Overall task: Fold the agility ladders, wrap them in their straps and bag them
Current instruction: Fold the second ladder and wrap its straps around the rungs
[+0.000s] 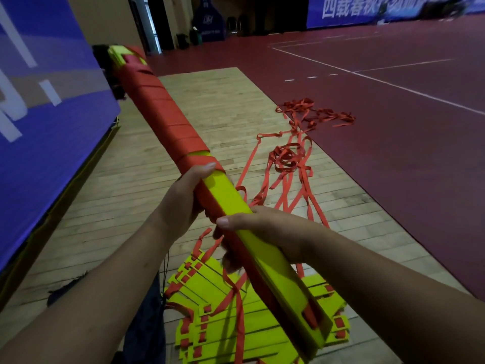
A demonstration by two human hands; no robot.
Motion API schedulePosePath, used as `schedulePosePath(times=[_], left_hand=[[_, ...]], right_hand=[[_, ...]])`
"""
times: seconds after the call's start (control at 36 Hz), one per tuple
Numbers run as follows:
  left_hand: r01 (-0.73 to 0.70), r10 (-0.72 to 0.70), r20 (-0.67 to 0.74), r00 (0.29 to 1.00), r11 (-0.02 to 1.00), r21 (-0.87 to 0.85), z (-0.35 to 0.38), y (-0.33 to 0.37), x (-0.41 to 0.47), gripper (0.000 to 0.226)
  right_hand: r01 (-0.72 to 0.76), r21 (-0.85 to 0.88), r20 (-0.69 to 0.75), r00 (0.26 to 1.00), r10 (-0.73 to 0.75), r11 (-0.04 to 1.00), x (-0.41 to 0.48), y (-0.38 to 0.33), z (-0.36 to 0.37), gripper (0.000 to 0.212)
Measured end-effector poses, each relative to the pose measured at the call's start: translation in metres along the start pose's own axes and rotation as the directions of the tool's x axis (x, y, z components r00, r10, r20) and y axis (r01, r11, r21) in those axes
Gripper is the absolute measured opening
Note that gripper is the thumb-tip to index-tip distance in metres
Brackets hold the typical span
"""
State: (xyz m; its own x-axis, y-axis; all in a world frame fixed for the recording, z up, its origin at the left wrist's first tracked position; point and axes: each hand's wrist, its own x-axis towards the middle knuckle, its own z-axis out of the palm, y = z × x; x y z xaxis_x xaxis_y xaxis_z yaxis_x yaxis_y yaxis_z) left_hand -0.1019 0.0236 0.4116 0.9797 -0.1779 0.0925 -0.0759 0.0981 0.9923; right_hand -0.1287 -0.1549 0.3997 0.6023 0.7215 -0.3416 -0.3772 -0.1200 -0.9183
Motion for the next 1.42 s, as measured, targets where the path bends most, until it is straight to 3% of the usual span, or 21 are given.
schedulePosePath(times=[0.08,0.17,0.28,0.33,0.42,0.47,0.53,0.56,0.67,0.75,0.83,0.92,0.94,1.0,1.08,1.14,1.19,1.28,1.33,1.42], left_hand=[[0.003,-0.003,0.0,1.0,1.0,0.001,-0.001,0.0,0.001,0.039],[0.09,-0.087,-0.062,0.994,0.995,0.043,-0.006,0.002,0.006,0.051],[0.231,-0.184,-0.153,0.971,0.89,0.394,-0.013,0.001,0.01,0.084],[0.26,-0.214,-0.148,0.965,0.83,0.494,-0.009,0.001,0.01,0.08],[0.248,-0.227,-0.1,0.969,0.861,0.445,0.0,-0.002,0.01,0.056],[0.233,-0.208,-0.106,0.972,0.896,0.378,0.008,-0.007,0.009,0.047],[0.196,-0.153,-0.161,0.975,0.933,0.303,0.014,-0.013,0.008,0.042],[0.181,-0.135,-0.188,0.973,0.949,0.256,0.015,-0.015,0.007,0.042],[0.103,-0.05,-0.284,0.958,0.979,0.175,0.013,-0.012,0.009,0.042],[0.033,-0.004,-0.303,0.953,0.995,0.09,0.01,-0.011,0.01,0.036],[-0.015,0.001,-0.28,0.96,0.999,-0.05,0.006,-0.009,0.012,0.028],[-0.071,0.035,-0.229,0.973,0.986,-0.152,0.003,-0.007,0.013,0.029],[-0.074,0.041,-0.212,0.976,0.986,-0.15,0.002,-0.006,0.012,0.03],[-0.046,0.025,-0.178,0.984,0.992,-0.117,-0.001,-0.005,0.011,0.034],[0.122,-0.118,-0.133,0.984,0.992,0.016,-0.013,-0.004,0.016,0.062],[0.265,-0.246,-0.135,0.96,0.954,0.14,-0.019,-0.001,0.016,0.088],[0.37,-0.351,-0.12,0.929,0.892,0.261,-0.023,-0.001,0.015,0.099],[0.402,-0.387,-0.109,0.916,0.871,0.281,-0.018,0.0,0.014,0.081],[0.362,-0.339,-0.127,0.932,0.891,0.273,-0.014,-0.001,0.015,0.071],[0.294,-0.249,-0.179,0.952,0.905,0.307,-0.002,-0.005,0.016,0.055]], right_hand=[[0.026,0.099,0.088,0.995,-0.035,0.995,-0.001,-0.004,0.007,0.033],[0.119,0.017,-0.057,0.991,-0.118,0.993,-0.003,-0.009,0.005,0.023],[0.138,-0.239,-0.314,0.926,-0.211,0.961,-0.001,-0.007,-0.002,0.025],[0.102,-0.364,-0.423,0.867,-0.262,0.926,0.001,-0.004,-0.005,0.023],[-0.04,-0.614,-0.511,0.782,-0.358,0.788,0.007,0.001,-0.007,0.026],[-0.181,-0.766,-0.528,0.725,-0.443,0.616,0.008,0.005,-0.005,0.029],[-0.262,-0.844,-0.5,0.699,-0.511,0.467,0.007,0.007,-0.001,0.027],[-0.258,-0.86,-0.481,0.7,-0.528,0.441,0.007,0.008,0.0,0.025],[-0.105,-0.839,-0.413,0.761,-0.5,0.533,0.009,0.008,0.003,0.017],[0.0,-0.75,-0.373,0.826,-0.423,0.662,0.009,0.007,0.005,0.032],[0.091,-0.445,-0.397,0.872,-0.288,0.891,0.008,0.0,0.0,0.058],[0.066,-0.167,-0.251,0.962,-0.107,0.984,0.001,-0.004,-0.002,0.056],[0.056,-0.11,-0.185,0.98,-0.075,0.992,-0.002,-0.005,0.0,0.053],[0.068,-0.095,-0.195,0.977,-0.085,0.993,-0.004,-0.006,0.004,0.045],[0.083,-0.277,-0.369,0.911,-0.186,0.957,-0.004,-0.008,0.006,0.038],[0.087,-0.386,-0.419,0.87,-0.259,0.918,-0.002,-0.007,0.004,0.036],[0.078,-0.495,-0.448,0.83,-0.331,0.865,0.0,-0.003,0.001,0.04],[0.057,-0.56,-0.483,0.788,-0.382,0.827,0.002,0.001,-0.004,0.035],[0.05,-0.58,-0.485,0.78,-0.394,0.813,0.003,0.002,-0.003,0.026],[-0.022,-0.686,-0.491,0.751,-0.441,0.727,0.006,0.007,0.002,0.029]])
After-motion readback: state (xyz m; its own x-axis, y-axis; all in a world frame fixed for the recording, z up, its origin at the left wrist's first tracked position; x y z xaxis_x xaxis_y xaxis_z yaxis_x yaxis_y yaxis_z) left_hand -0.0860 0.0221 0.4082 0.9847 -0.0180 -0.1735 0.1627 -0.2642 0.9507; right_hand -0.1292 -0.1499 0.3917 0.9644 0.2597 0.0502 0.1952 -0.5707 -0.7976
